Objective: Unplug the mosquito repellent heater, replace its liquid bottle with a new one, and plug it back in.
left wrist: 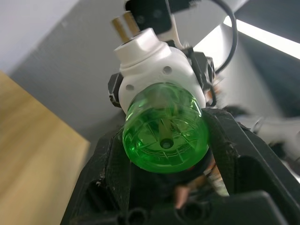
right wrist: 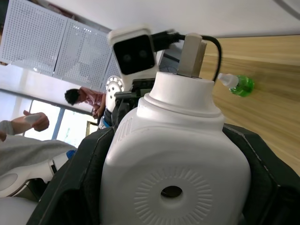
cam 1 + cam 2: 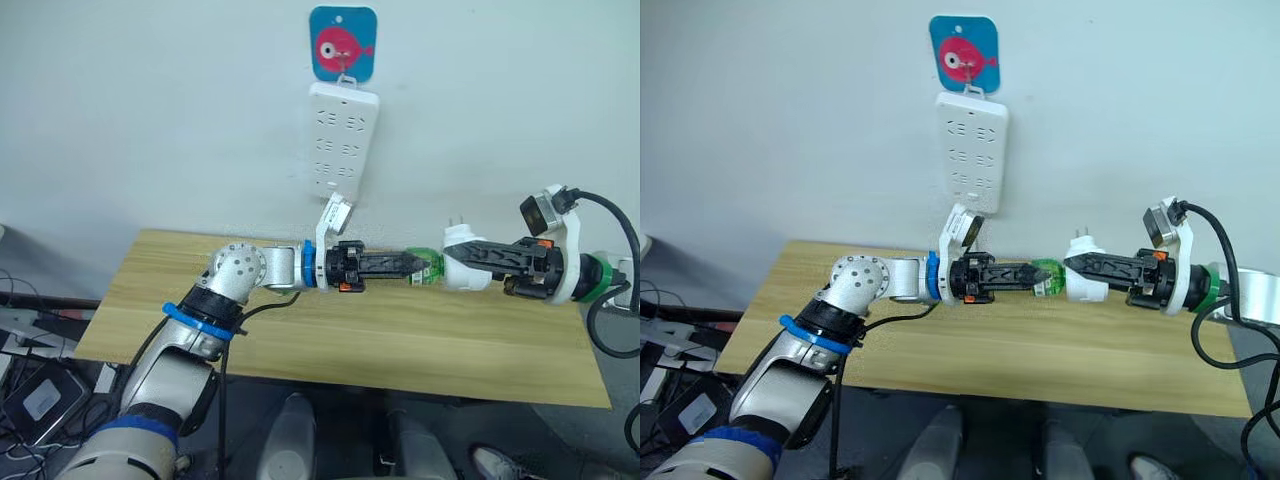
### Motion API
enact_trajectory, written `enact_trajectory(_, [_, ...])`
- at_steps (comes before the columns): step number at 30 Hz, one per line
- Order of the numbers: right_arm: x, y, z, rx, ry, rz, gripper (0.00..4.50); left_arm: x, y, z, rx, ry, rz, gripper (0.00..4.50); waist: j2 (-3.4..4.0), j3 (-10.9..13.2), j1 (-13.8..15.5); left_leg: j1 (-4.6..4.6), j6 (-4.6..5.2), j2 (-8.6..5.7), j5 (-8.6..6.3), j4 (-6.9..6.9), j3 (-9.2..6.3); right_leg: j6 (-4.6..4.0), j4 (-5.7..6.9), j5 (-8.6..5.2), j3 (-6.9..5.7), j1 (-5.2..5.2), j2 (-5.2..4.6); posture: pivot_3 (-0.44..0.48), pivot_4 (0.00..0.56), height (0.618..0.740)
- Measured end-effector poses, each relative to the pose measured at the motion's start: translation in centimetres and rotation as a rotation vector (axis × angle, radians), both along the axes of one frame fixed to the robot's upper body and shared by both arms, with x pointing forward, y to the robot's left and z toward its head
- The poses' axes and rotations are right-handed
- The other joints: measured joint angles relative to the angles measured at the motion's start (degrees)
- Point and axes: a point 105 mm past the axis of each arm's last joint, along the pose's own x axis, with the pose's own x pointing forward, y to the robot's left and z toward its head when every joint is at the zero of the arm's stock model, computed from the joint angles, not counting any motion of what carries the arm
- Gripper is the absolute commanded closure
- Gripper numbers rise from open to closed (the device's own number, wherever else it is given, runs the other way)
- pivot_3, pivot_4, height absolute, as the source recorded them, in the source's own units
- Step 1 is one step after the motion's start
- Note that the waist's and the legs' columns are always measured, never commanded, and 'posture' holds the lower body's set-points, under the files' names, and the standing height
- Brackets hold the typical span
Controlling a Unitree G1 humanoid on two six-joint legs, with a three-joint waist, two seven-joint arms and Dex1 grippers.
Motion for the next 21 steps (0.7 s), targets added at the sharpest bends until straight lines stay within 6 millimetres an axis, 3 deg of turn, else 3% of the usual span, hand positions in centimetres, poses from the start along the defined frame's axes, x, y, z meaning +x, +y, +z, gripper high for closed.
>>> enact_trajectory(1, [0.0, 0.1, -0.1, -0.005, 0.001, 0.003, 1.37, 0.0, 0.1, -0.1, 0.002, 0.027, -0.006, 2.27, 0.00, 0.00, -0.33, -0.01, 0.00, 0.00, 0.00, -0.01, 0.00, -0.02, 0.01, -0.01, 0.01, -0.03, 0.00, 0.265, 0.225, 0.740])
enact_trajectory(8, [-0.6, 0.6, -0.5, -0.033, 0.007, 0.038, 1.37, 1.7, 1.3, 0.8, -0.019, 0.023, 0.104, 0.01, 0.01, 0.00, -1.46, -0.01, -0.01, -0.01, 0.00, -0.02, 0.01, -0.05, 0.00, -0.03, 0.01, -0.03, -0.03, 0.268, 0.223, 0.740])
enact_trajectory(14, [-0.6, 0.6, -0.6, -0.027, 0.009, 0.041, 1.37, 2.8, 2.5, 0.5, 0.026, -0.068, 0.194, 0.01, 0.01, 0.00, -1.49, -0.05, -0.01, -0.04, 0.00, 0.00, 0.02, -0.05, 0.00, -0.02, 0.03, -0.04, -0.04, 0.266, 0.221, 0.740])
enact_trajectory(17, [-0.3, 0.1, -0.6, -0.008, 0.021, 0.017, 1.37, 3.0, 4.8, 1.3, 0.067, -0.408, 0.264, 0.01, 0.04, 0.02, -1.73, -0.02, -0.02, 0.00, 0.01, -0.17, 0.11, -0.35, -0.01, 0.13, 0.09, -0.10, -0.03, 0.280, 0.220, 0.740])
enact_trajectory(21, [0.6, -1.1, -0.3, 0.028, 0.033, -0.049, 1.37, 2.0, 5.5, 1.8, 0.093, -1.118, 0.253, 0.01, 0.13, -0.01, -0.25, 0.01, -0.02, -0.02, 0.00, -0.23, 0.28, -0.43, -0.17, 0.11, 0.20, -0.08, -0.09, 0.291, 0.217, 0.740])
